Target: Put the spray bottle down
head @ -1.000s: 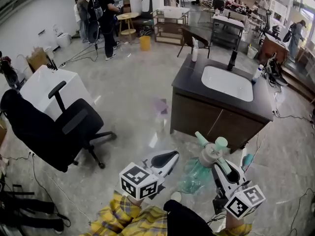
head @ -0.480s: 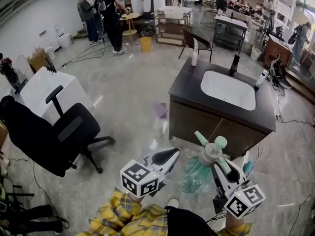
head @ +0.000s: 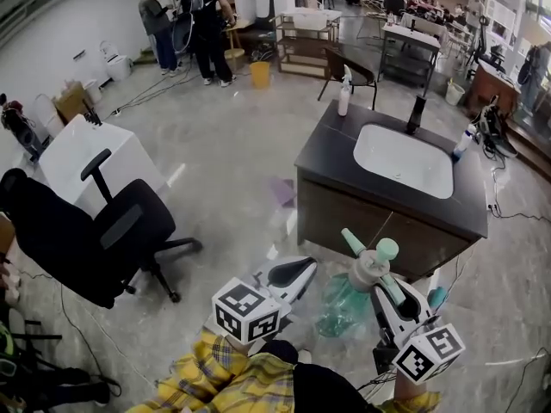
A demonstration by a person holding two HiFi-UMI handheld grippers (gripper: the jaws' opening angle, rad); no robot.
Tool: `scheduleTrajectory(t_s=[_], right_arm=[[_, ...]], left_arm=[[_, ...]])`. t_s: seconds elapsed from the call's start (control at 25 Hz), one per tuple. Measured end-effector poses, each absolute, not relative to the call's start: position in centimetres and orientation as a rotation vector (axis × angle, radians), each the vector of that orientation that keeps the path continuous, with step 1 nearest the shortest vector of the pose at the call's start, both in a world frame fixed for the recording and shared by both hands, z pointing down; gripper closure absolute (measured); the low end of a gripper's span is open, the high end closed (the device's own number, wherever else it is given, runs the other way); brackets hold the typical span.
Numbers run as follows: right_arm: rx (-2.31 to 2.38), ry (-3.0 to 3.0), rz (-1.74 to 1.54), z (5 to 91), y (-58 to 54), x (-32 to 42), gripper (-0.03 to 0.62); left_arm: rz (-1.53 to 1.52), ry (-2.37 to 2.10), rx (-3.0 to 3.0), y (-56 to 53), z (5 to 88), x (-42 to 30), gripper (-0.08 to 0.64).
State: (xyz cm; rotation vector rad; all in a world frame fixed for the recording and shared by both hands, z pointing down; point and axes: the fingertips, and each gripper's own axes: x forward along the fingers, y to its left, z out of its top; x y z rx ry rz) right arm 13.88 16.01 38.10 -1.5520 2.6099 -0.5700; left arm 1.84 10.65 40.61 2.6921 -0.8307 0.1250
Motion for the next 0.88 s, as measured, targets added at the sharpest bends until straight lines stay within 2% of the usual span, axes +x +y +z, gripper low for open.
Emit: scheduleTrajectory(t_s=[0.36,0.88], right_arm=[[-1.562,2.622,-0.565,38.3,13.3,13.2,0.479],[-1.618,2.591,-0.594,38.2,3.5,10.4,0.479]], left_arm=[[0.122,-0.785,2.709,6.9,40.8,2.7,0.549],[0.120,-0.683,2.739,-3.4,39.7,1.7,0.550]])
